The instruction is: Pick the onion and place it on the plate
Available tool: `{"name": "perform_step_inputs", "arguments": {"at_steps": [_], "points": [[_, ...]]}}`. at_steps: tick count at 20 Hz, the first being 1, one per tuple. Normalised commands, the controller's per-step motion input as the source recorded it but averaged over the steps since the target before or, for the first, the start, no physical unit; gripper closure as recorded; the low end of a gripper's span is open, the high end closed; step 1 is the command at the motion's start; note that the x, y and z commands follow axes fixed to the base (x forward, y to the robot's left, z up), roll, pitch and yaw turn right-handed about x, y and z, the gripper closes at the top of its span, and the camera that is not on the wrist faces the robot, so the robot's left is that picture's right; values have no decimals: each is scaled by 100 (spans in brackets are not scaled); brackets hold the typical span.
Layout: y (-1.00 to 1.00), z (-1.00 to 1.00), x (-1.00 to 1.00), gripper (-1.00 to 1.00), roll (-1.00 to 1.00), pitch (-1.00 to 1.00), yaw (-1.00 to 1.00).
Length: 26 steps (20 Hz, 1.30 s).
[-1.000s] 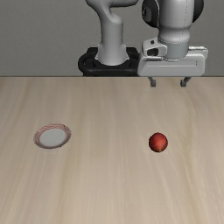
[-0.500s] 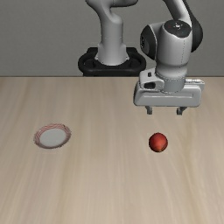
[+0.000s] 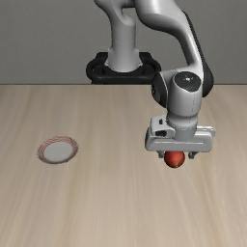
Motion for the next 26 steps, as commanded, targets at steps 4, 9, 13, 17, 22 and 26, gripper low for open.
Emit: {"name": "perform_step_inputs", "arguments": {"at_steps": [4,9,13,17,22,26], "points": [[0,0,0,100,0,0,0],[0,20,0,100,0,0,0],[0,0,0,100,0,0,0],[0,100,0,100,0,0,0],[0,100,0,100,0,0,0],[-100,0,0,100,0,0,0]]}}
